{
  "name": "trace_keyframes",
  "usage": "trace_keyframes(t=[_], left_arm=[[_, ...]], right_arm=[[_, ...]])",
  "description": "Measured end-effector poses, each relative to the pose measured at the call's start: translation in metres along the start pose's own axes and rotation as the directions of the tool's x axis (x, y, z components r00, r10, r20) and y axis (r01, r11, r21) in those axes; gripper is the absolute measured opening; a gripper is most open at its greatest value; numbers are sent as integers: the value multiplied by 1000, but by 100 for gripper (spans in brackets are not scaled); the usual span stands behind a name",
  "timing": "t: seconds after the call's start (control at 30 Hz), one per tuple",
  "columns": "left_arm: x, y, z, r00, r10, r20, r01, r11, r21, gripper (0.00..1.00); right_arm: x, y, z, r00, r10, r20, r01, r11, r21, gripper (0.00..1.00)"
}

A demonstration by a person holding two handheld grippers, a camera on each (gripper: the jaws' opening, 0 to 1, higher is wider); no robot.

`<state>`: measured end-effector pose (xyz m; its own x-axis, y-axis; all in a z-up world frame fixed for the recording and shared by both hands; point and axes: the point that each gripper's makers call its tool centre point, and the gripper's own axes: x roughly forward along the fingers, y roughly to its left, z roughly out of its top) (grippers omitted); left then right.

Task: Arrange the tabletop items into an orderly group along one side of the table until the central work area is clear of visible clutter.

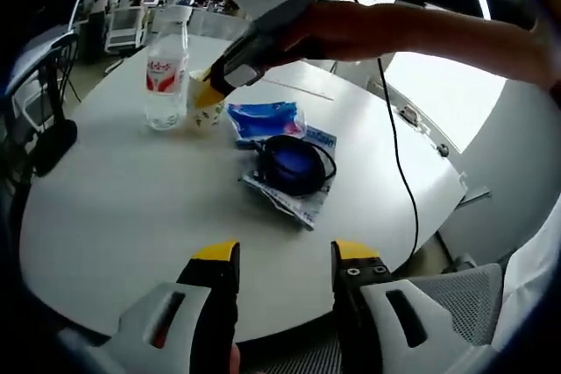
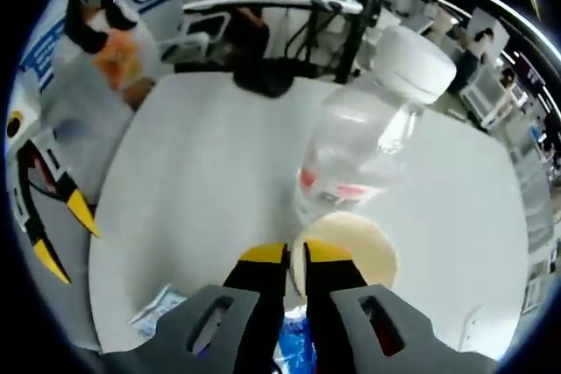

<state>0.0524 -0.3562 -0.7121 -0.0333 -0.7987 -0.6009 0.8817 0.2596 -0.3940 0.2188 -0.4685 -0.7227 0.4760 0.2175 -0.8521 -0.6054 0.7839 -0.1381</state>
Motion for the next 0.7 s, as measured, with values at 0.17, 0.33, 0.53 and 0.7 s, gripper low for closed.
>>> trace_keyframes(t=[0.17, 0.33, 0.53, 0.7], left_arm=[[-2, 1, 0, 1000, 4, 1, -4, 1000, -4, 41], [-1, 0, -1, 1000, 4, 0, -4, 1000, -4, 41], [0, -3, 1, 1000, 0, 2, 0, 1000, 1, 41], [0, -4, 2, 1000, -1, 4, 1, 1000, 7, 41]], right_arm=[[0, -5, -1, 1000, -12, 2, 12, 1000, 16, 12], [-4, -4, -2, 1000, -22, 10, 21, 999, 32, 17], [-11, -5, -1, 999, -37, 35, 36, 998, 42, 21], [-22, -7, 5, 995, -60, 78, 55, 997, 61, 23]])
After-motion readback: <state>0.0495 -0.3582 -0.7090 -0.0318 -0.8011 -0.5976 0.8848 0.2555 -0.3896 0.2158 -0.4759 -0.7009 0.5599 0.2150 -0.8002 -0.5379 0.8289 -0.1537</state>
